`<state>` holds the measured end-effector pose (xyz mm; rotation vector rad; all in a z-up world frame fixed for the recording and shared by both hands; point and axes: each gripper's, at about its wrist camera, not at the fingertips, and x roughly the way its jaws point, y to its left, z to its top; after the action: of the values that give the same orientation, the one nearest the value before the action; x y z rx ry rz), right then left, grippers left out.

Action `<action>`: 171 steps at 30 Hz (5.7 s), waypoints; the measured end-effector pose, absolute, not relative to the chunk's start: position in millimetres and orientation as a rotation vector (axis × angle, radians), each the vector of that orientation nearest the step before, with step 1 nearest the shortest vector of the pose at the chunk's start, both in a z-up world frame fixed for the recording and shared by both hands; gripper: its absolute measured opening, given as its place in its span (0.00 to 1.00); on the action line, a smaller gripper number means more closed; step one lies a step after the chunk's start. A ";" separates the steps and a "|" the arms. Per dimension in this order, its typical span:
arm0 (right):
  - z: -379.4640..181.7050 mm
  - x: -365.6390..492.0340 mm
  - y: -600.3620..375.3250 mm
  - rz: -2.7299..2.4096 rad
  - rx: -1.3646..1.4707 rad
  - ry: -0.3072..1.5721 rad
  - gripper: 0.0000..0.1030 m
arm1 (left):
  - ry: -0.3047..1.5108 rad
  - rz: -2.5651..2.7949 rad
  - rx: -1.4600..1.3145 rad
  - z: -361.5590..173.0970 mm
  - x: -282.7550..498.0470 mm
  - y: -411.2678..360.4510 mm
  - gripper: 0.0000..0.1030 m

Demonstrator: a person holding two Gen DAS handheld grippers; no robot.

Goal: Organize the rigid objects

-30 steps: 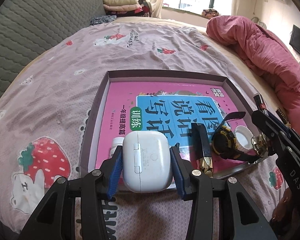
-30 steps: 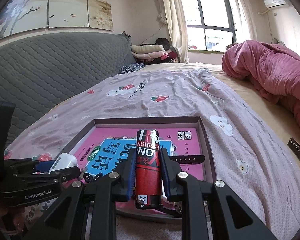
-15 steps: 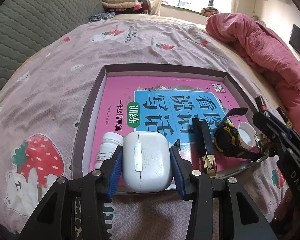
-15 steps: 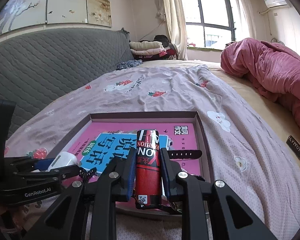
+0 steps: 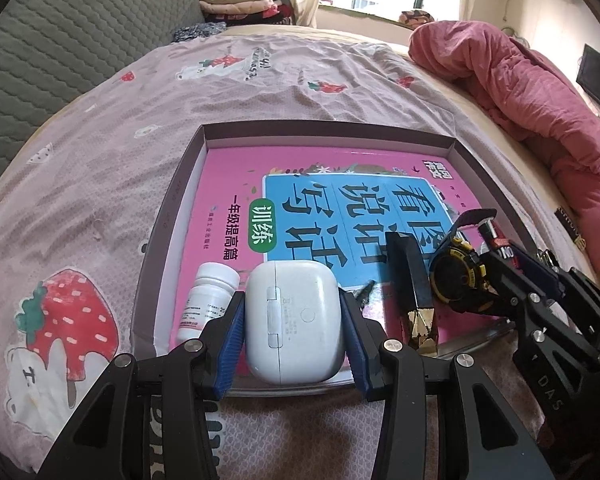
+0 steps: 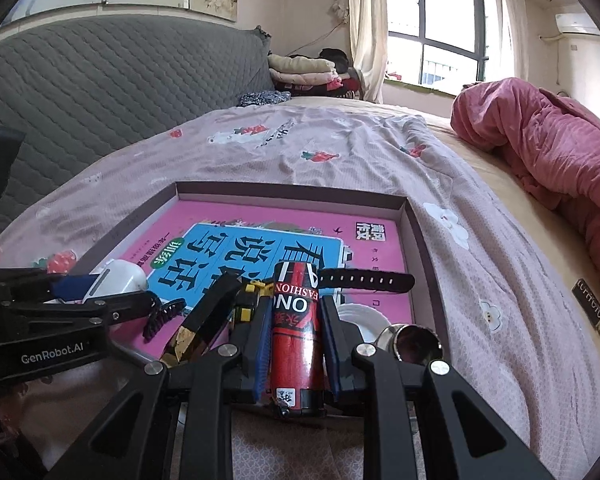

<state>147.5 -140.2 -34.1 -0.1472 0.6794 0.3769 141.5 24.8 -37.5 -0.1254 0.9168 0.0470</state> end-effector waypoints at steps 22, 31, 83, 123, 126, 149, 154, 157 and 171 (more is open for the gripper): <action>-25.1 137.7 -152.0 0.358 -0.113 0.607 0.42 | 0.922 0.042 -0.125 -37.3 143.5 24.7 0.45; -15.9 118.3 -161.7 0.349 -0.118 0.590 0.44 | 0.926 0.037 -0.140 -37.5 141.0 25.8 0.45; 24.1 41.6 -173.5 0.235 -0.015 0.716 0.53 | 0.805 0.052 -0.060 40.1 29.0 22.1 0.72; -25.6 30.0 -152.5 0.254 -0.041 0.822 0.53 | 0.902 0.168 -0.113 -17.6 11.7 21.1 0.72; -28.7 32.0 -153.7 0.251 -0.031 0.832 0.53 | 0.897 0.167 -0.111 -18.7 12.8 20.7 0.72; -26.0 35.1 -154.3 0.243 -0.039 0.799 0.53 | 0.890 0.130 -0.093 -23.1 17.9 14.2 0.72; -25.2 32.7 -150.6 0.255 -0.059 0.792 0.53 | 0.895 0.128 -0.102 -25.0 19.1 16.2 0.72; -26.6 32.8 -148.8 0.259 -0.067 0.797 0.53 | 0.894 0.125 -0.100 -25.5 19.4 16.7 0.72; -27.5 34.4 -150.2 0.255 -0.062 0.802 0.53 | 0.901 0.122 -0.095 -27.8 21.0 15.3 0.72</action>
<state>34.4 -150.2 -27.5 -0.0620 0.8025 0.2552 21.0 15.3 -27.8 -0.0949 0.9010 0.1220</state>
